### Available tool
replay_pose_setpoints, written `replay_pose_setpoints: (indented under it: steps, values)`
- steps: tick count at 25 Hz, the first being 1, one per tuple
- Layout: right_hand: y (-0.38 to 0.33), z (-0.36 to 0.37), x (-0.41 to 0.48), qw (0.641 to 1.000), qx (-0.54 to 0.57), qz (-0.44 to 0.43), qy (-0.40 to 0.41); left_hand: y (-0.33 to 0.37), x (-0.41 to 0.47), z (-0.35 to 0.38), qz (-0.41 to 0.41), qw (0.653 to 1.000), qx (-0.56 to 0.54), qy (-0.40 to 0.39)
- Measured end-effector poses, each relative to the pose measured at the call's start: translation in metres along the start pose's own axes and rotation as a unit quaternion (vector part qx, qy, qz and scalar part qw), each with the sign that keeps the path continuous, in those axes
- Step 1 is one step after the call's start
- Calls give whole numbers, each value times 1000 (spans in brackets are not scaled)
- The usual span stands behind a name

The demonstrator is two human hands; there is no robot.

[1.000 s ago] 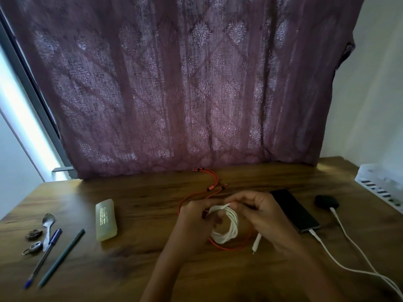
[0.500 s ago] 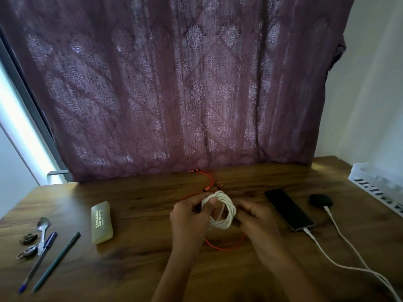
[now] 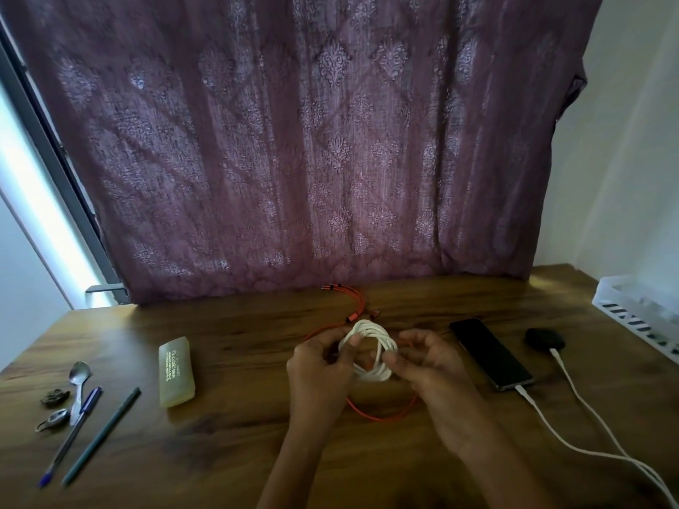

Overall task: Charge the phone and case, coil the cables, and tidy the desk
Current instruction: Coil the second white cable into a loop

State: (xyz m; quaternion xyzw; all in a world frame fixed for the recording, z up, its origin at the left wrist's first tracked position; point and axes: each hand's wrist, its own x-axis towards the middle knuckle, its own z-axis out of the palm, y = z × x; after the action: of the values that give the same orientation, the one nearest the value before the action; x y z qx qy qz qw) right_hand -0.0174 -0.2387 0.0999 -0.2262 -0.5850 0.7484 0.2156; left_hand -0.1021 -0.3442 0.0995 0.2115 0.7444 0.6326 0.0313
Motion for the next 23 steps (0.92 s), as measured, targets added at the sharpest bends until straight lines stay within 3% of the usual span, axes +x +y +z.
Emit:
replay_pose_setpoints:
  steps: [4, 7, 10, 12, 14, 15, 17, 20, 23]
  values:
    - [2, -3, 6, 990, 120, 56, -45, 3, -1, 4, 32, 999, 35, -1]
    - [4, -7, 10, 947, 271, 108, -134, 6, -5, 9, 55, 997, 58, 0]
    - [5, -4, 10, 921, 326, 127, -173, 5, -4, 11, 37, 998, 42, 4]
    - [5, 0, 9, 961, 244, 73, -107, 1, -1, 8, 19, 997, 56, 48]
    - [5, 2, 5, 998, 37, -50, 20, -4, 1, 3, 8, 994, 55, 94]
    - [4, 5, 2, 990, -61, -111, 63, -4, 1, 1, 7, 993, 48, 105]
    - [7, 11, -1, 963, -184, -186, 71, -2, -1, 2, 20, 992, 40, 116]
    - [17, 19, 2, 949, -230, -207, 62, 3, -8, 6, 41, 992, 28, 120]
    - [14, 20, 5, 979, -149, -132, 41, 1, -7, 4, 50, 992, 32, 112]
